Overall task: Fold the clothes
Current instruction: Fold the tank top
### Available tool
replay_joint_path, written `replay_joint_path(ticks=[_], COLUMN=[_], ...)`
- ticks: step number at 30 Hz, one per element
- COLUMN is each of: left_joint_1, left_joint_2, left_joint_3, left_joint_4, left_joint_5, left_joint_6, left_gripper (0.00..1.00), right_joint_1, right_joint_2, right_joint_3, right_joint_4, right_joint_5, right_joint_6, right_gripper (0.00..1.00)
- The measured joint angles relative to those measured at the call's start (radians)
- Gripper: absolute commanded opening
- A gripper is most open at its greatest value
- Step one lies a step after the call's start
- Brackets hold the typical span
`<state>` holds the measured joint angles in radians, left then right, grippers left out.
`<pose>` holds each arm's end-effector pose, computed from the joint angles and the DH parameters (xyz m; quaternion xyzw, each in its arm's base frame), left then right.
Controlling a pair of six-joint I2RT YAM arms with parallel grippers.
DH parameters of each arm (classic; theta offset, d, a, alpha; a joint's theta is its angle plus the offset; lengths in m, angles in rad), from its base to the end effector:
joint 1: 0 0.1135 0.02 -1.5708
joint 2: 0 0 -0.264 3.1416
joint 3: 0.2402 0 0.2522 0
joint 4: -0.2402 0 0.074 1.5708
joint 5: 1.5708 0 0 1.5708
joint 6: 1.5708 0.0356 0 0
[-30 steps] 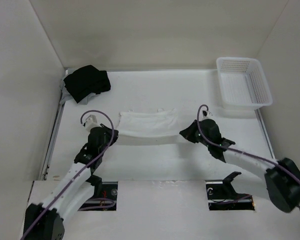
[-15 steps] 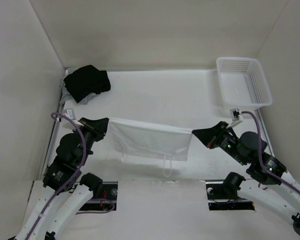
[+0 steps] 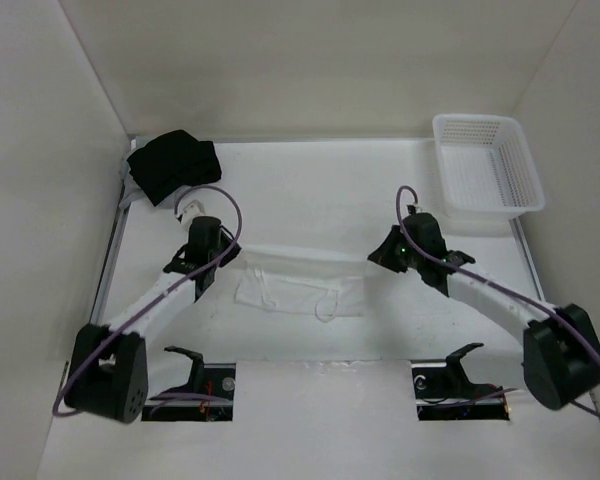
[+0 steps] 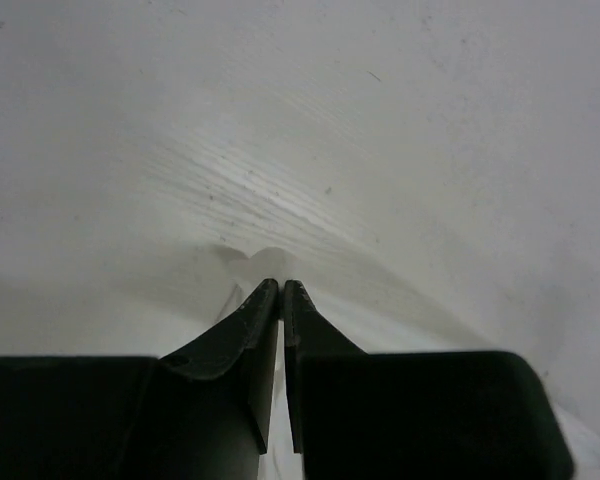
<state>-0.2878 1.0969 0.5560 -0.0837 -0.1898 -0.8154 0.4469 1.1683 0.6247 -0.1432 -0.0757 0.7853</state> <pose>0.2213 -0.0585 0.2100 -0.2727 0.8442 -0.1659 0.4305 0.2170 0.1070 0.2116 0.1362 0.8931 0.2749 0.3291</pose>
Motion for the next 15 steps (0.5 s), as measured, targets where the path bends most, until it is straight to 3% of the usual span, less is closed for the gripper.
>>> replay_joint_path(ticks=[4, 7, 15], left_joint_1=[0.035, 0.033, 0.023], left_joint_2=[0.215, 0.280, 0.124], left_joint_3=[0.037, 0.075, 0.054], left_joint_4=[0.150, 0.217, 0.290], left_joint_5=[0.033, 0.053, 0.064], left_joint_6=[-0.019, -0.029, -0.037], left_gripper=[0.05, 0.06, 0.07], right_joint_1=[-0.032, -0.051, -0.052], right_joint_2=[0.194, 0.262, 0.163], right_joint_3=[0.110, 0.164, 0.108], right_joint_4=[0.077, 0.129, 0.181], right_joint_5=[-0.036, -0.050, -0.049], right_joint_6=[-0.016, -0.024, -0.030], right_gripper=[0.03, 0.04, 0.05])
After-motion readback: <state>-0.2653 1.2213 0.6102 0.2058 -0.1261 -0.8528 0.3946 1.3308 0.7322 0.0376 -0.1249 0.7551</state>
